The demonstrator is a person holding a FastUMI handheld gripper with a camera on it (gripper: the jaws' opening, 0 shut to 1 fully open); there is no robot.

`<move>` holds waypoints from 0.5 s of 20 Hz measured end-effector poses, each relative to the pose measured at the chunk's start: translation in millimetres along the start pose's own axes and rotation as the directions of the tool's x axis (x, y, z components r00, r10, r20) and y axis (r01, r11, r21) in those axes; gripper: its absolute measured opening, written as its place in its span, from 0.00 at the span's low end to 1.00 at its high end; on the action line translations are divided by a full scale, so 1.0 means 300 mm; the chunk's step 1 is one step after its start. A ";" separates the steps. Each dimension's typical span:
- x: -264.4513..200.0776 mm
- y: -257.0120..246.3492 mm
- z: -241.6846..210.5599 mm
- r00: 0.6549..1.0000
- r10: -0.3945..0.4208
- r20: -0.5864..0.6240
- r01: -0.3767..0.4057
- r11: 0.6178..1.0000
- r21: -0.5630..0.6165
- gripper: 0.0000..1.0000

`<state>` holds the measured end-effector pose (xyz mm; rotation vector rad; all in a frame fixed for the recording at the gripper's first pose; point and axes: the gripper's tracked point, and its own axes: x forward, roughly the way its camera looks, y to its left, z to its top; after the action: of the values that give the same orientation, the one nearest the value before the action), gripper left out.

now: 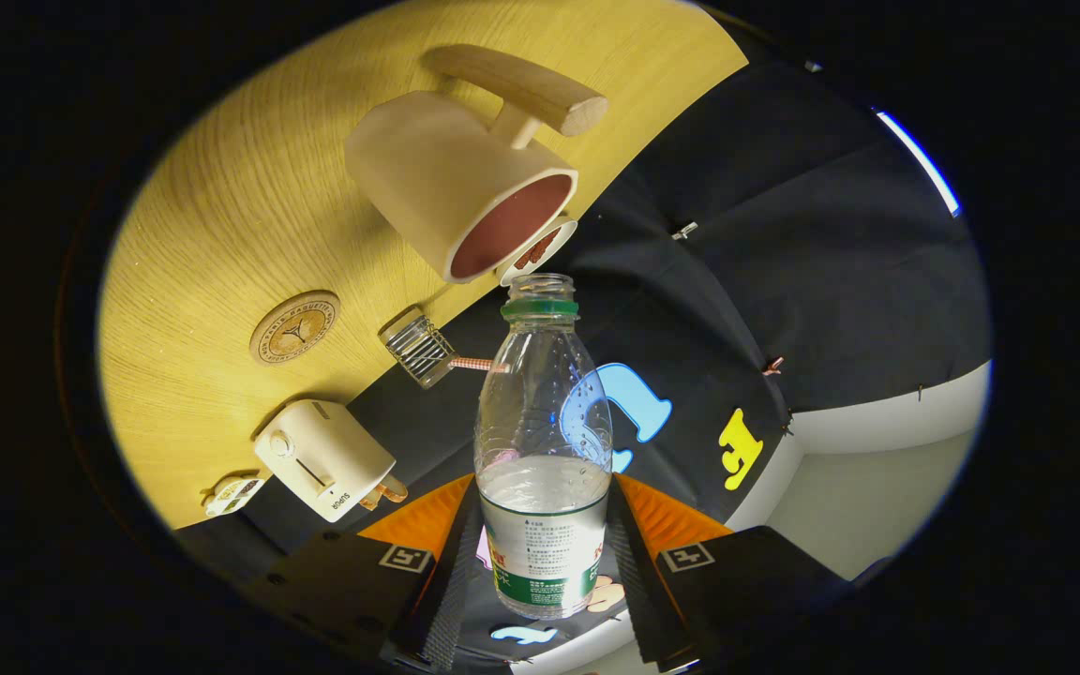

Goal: Take the bottle from table, then pour the juice into the cup, finally place the bottle on the coaster

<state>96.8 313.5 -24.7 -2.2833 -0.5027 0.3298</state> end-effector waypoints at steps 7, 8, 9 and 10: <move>-0.010 0.039 0.001 1.000 0.022 -0.010 -0.021 0.995 0.101 0.73; -0.010 0.054 0.003 0.999 0.030 -0.013 -0.028 0.990 0.135 0.73; -0.013 0.071 0.002 0.999 0.039 -0.018 -0.035 0.984 0.173 0.73; -0.013 0.090 0.002 0.998 0.051 -0.022 -0.045 0.975 0.216 0.73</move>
<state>99.8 295.1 -44.6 -2.0884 -0.3783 0.3590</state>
